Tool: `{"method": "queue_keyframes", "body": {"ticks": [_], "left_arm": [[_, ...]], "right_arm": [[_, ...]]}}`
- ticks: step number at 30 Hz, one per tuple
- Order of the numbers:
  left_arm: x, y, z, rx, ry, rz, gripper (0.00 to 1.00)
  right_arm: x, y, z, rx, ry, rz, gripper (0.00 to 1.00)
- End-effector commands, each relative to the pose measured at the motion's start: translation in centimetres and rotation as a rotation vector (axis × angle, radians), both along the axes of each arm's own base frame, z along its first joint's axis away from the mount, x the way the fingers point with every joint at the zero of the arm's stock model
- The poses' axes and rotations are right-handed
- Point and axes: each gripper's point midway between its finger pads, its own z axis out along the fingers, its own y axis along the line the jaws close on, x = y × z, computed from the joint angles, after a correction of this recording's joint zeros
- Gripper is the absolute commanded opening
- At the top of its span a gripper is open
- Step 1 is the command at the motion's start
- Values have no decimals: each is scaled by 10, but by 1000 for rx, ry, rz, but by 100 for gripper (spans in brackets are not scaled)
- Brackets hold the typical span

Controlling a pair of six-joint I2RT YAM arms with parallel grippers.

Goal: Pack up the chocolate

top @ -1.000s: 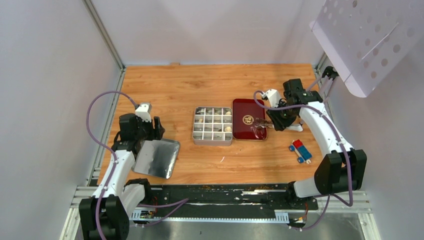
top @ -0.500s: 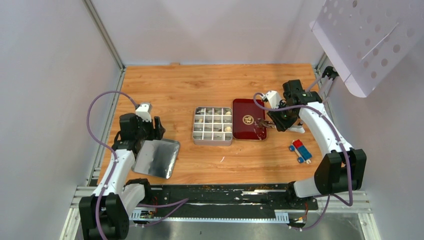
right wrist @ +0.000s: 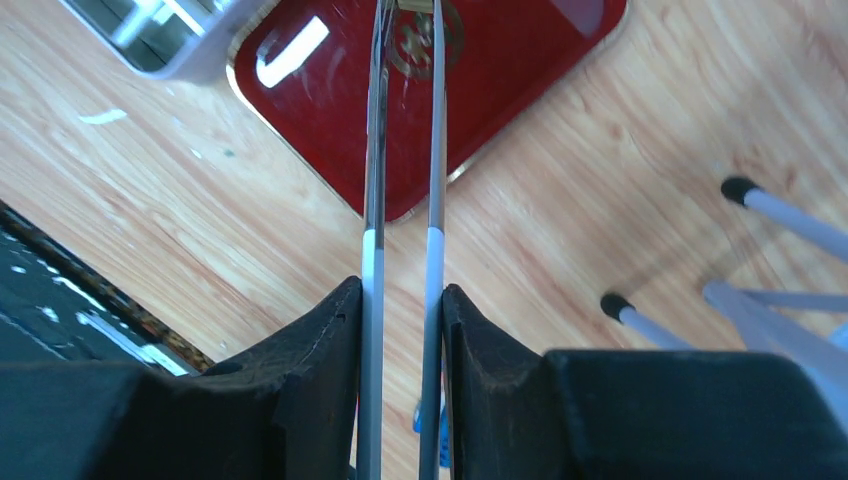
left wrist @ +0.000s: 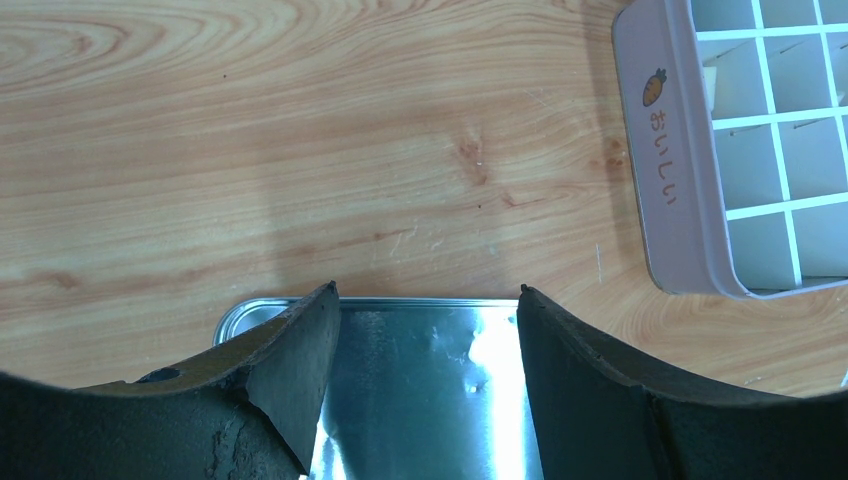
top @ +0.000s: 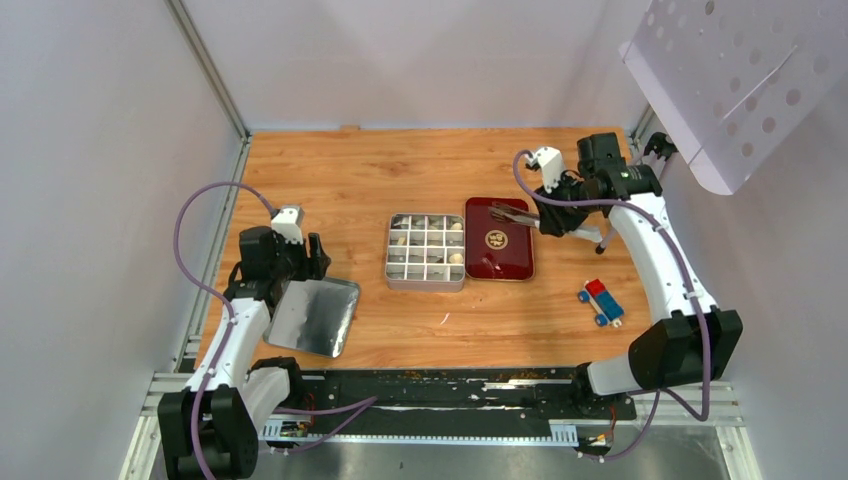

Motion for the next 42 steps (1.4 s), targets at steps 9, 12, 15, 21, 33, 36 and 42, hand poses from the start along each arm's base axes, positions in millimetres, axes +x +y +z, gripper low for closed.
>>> {"method": "queue_keyframes", "body": {"ticks": [9,12,15,21,33,36,42], "left_arm": [[7,3,17,4,-60,9,74],[6,3,17,3,-65,11,74],[6,4,18,5,-69,13,74],[6,4,18,4,-72,14,73],[7,3,18,0,-77,16,74],[6,3,18,0,-76,15,73],[6,3,16,0,-69,17,74]], "right_arm": [[2,97,34,246,-5,223,10],[-1,117,34,245,3,279,10],[-6,134,31,242,17,333,10],[-15,153,20,219,47,396,10],[-20,170,1,217,86,425,15],[-24,170,-4,216,106,430,25],[-26,170,-5,218,103,421,34]]}}
